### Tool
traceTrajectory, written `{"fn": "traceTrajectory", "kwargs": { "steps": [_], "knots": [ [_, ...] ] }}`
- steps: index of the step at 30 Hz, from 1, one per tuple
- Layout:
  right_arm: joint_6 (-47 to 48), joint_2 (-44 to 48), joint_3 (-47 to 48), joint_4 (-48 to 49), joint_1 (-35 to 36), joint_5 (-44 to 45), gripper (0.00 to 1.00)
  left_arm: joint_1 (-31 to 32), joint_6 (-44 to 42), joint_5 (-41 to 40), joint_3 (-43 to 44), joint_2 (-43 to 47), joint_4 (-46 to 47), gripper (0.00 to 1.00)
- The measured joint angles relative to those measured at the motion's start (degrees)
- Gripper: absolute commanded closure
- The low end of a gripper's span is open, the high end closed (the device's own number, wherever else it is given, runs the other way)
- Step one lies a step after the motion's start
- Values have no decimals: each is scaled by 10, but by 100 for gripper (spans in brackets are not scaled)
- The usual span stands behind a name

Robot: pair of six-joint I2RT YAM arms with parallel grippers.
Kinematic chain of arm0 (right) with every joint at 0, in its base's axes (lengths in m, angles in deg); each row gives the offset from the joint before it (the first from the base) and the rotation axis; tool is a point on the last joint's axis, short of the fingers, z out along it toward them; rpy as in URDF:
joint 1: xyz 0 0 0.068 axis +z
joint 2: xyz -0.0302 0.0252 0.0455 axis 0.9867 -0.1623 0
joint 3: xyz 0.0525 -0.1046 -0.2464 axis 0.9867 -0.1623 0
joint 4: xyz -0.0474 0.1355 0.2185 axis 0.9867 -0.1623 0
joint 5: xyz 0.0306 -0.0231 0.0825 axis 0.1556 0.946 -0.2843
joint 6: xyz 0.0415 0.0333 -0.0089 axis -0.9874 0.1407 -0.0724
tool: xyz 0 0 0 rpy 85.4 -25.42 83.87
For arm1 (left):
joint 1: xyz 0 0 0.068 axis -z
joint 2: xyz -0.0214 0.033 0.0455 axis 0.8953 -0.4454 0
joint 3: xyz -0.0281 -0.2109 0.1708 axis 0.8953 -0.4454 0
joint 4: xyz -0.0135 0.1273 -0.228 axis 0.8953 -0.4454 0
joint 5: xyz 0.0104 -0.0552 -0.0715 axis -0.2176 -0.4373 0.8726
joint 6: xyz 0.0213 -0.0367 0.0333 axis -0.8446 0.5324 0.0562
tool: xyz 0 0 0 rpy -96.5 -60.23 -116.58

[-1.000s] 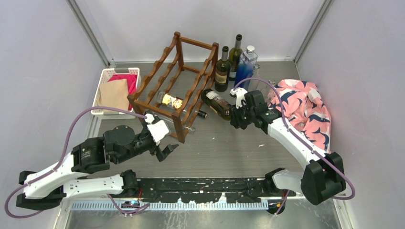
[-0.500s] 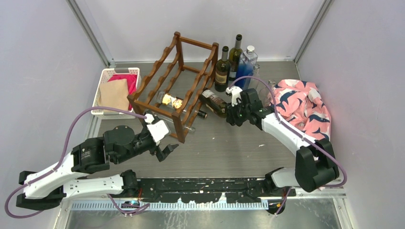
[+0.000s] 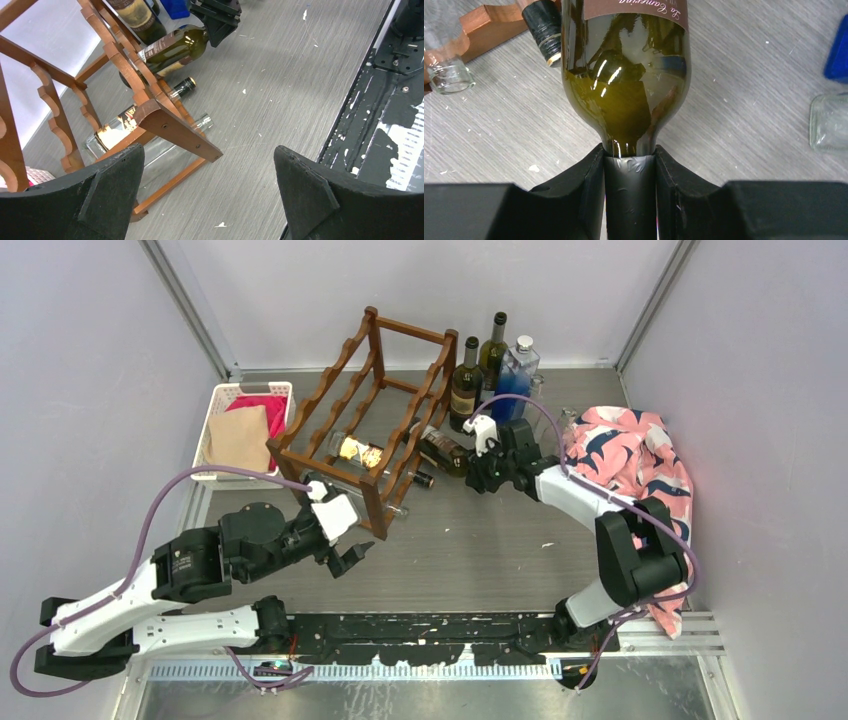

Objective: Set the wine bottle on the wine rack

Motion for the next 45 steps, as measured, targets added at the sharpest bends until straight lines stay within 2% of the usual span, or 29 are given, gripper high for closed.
{"fn": "traceTrajectory", "kwargs": {
  "steps": [12,28,45],
  "knots": [
    [78,-99,49,67,-11,-52,99,0,-45,-27,9,-25,20,0],
    [96,-173,68,180,-11,-109,99,-2,-111,-70,5,-35,113,0],
    [119,-236,130,210,-11,-170,99,-64,-128,-41,-9,-67,144,0]
  ]
}}
